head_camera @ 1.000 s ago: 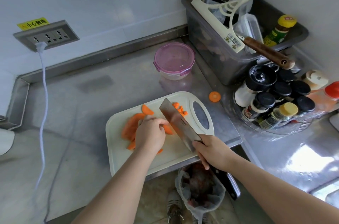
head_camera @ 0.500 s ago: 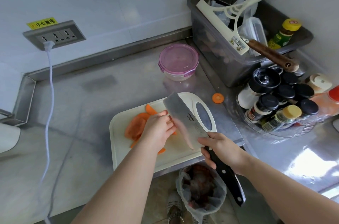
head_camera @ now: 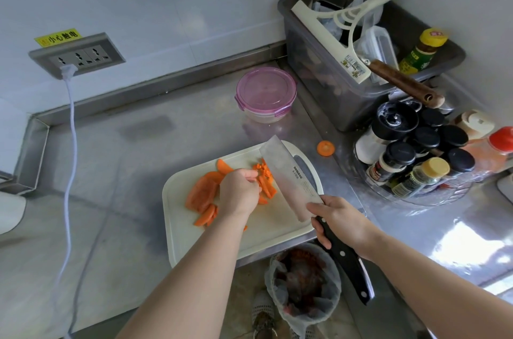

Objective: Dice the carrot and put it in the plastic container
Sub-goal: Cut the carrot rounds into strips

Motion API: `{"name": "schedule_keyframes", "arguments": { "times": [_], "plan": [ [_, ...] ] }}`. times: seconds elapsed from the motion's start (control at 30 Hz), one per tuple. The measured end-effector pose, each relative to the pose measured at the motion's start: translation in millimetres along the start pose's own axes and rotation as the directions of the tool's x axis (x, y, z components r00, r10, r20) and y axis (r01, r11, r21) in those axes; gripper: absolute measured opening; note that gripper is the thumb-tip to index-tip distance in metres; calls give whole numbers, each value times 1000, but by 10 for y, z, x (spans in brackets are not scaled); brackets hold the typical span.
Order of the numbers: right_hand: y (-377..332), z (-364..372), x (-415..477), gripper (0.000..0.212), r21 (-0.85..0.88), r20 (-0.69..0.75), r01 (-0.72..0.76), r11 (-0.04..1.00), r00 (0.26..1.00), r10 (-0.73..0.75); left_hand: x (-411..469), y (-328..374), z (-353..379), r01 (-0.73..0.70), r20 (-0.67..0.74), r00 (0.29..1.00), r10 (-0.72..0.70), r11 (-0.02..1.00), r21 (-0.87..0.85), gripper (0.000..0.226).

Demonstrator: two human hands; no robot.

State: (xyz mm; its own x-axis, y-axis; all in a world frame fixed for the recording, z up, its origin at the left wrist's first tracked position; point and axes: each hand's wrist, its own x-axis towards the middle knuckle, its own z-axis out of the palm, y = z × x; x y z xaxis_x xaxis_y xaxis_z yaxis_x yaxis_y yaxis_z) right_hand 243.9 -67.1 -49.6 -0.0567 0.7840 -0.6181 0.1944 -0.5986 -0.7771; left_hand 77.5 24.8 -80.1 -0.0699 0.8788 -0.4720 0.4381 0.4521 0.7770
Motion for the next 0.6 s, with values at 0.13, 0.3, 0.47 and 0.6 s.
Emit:
{"name": "schedule_keyframes", "arguments": {
  "times": [0.13,0.3,0.47,0.6],
  "plan": [
    [12,9,-13,28,-119,-50,9,993,999,-15,-14,-17,-40,-80,-38,996,83,994,70,28],
    [3,91,-61,29,-383,-94,70,921,989,-114,-60,-127,-248,-55,-148,986,80,985,165,33],
    [23,330,-38,28,-667,-89,105,738,972,-218,-144,-160,-281,13,-69,998,-2,987,162,20],
    [33,490,-33,17,-773,-93,70,630,971,-222,-129,-156,-223,21,-51,999,-10,973,231,11]
  ]
}}
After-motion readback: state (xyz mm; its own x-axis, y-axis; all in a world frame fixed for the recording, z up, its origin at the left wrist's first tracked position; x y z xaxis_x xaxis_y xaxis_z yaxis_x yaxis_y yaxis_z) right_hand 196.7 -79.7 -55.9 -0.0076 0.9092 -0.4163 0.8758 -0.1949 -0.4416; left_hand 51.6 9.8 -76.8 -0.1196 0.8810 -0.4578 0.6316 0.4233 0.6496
